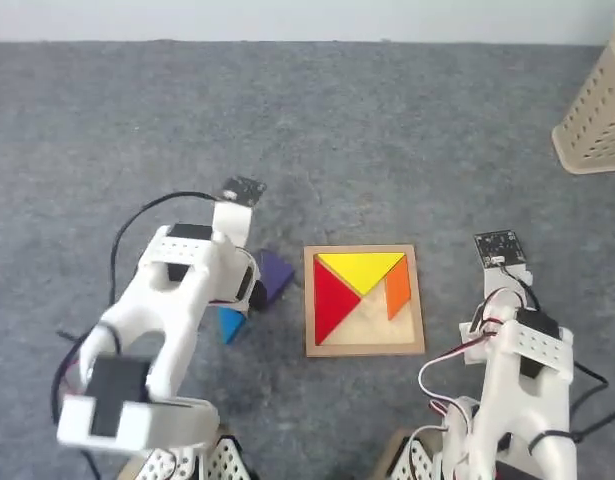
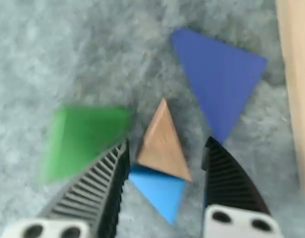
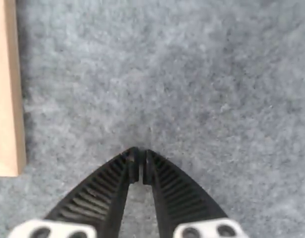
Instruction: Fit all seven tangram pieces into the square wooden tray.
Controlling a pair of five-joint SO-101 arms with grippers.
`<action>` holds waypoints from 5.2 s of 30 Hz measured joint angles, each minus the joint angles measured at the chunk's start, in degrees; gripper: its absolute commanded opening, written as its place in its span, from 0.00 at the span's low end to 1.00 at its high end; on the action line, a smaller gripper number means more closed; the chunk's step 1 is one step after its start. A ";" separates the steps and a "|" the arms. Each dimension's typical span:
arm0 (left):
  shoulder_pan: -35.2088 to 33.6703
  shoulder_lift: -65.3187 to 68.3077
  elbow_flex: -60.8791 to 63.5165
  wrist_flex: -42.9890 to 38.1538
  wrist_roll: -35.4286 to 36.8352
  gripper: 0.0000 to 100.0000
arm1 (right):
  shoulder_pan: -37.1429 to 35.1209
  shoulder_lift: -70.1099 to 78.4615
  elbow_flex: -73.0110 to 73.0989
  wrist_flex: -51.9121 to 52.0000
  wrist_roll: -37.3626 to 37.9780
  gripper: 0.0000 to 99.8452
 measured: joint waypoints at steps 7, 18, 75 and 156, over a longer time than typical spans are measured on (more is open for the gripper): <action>0.44 1.58 -1.49 0.62 0.09 0.16 | 0.00 0.00 0.00 0.00 0.00 0.02; 0.62 2.11 -3.08 0.62 0.18 0.11 | 0.00 0.00 0.00 0.00 0.00 0.02; 6.68 3.43 -6.68 3.87 -0.35 0.04 | 0.00 0.00 0.00 0.00 0.18 0.02; 37.63 20.92 -38.68 9.85 15.65 0.06 | 0.00 0.00 0.00 0.00 0.18 0.02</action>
